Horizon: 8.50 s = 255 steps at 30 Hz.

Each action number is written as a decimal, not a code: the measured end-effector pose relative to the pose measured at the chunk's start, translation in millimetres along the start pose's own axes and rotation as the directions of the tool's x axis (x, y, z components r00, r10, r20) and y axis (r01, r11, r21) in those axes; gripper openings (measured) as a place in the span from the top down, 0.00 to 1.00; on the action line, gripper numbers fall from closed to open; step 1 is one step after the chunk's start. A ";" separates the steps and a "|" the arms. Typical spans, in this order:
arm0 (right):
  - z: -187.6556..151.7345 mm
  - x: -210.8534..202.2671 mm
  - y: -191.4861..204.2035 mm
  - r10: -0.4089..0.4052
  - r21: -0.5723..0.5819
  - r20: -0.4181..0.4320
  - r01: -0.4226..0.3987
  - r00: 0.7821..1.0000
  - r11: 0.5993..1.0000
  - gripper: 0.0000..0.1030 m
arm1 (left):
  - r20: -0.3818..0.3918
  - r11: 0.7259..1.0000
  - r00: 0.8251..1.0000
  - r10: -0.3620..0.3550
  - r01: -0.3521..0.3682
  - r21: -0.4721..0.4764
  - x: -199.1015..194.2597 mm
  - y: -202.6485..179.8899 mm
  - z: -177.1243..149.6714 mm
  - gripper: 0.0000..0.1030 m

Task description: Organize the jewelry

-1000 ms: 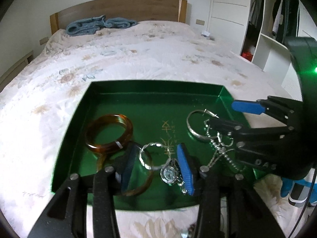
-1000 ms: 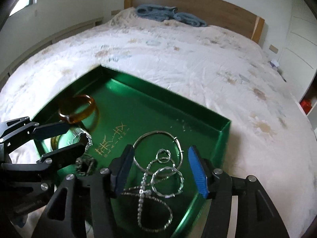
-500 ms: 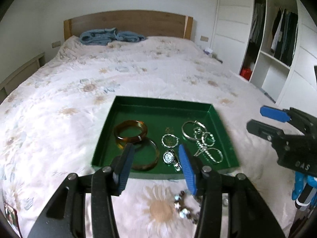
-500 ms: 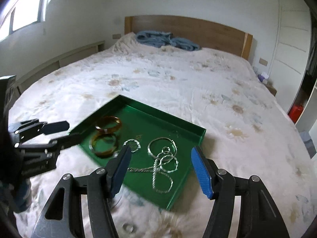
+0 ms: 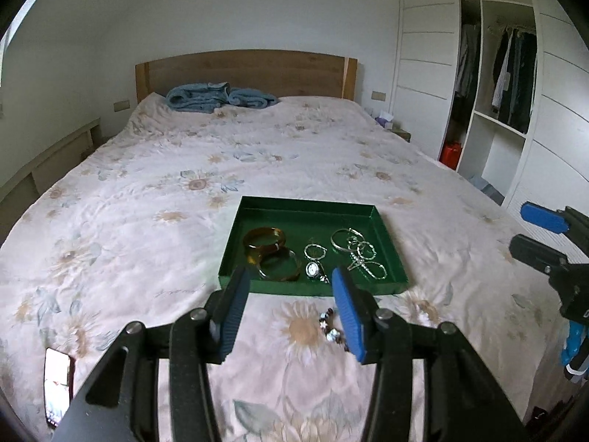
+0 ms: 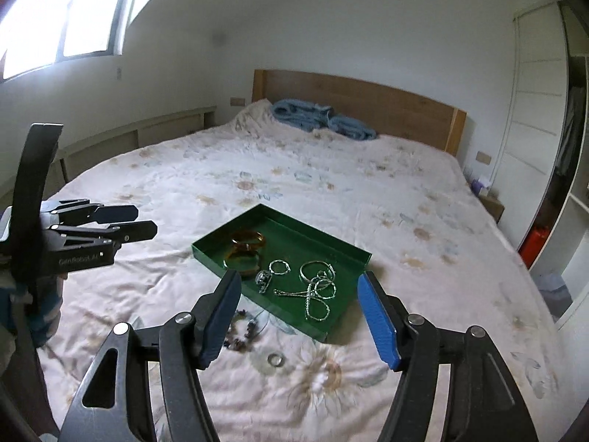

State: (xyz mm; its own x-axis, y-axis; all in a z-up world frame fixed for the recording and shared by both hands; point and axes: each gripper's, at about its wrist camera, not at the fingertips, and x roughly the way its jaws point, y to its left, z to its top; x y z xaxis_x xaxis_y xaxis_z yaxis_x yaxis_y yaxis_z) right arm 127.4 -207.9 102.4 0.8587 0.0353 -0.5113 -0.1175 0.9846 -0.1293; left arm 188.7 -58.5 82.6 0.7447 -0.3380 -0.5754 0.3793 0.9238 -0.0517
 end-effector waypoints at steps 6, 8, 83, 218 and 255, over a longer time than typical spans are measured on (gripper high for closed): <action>-8.2 -38.8 5.3 -0.009 -0.024 0.040 0.010 0.999 1.000 0.36 | 0.005 1.000 1.000 -0.004 0.004 0.029 -30.5 -11.3 -9.6 0.56; -11.3 -48.9 4.5 -0.011 -0.025 0.051 0.012 0.999 1.000 0.36 | 0.004 0.999 1.000 -0.012 0.012 0.031 -36.0 -15.1 -12.5 0.56; -129.8 168.0 -10.2 0.321 0.012 -0.281 -0.331 0.904 0.943 0.58 | -0.387 0.999 0.922 -0.012 -0.006 -0.044 193.9 -43.2 -95.8 0.57; -26.1 60.8 20.8 0.086 0.132 -0.144 -0.067 0.986 0.989 0.46 | -0.022 0.995 0.995 0.094 -0.095 -0.032 14.3 -2.2 -33.7 0.58; -110.4 -81.8 27.0 -0.088 0.182 0.039 0.080 0.995 0.980 0.02 | 0.171 0.977 0.964 0.205 -0.211 0.018 -121.5 -77.4 -106.8 0.43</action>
State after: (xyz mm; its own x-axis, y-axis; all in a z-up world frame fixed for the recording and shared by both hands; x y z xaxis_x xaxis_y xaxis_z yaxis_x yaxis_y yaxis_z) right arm -1.1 -203.1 46.9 0.8846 -0.0452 -0.4642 0.0444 0.9989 -0.0128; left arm 10.3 -69.7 69.4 0.8894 -0.1669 -0.4255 0.2231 0.9710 0.0855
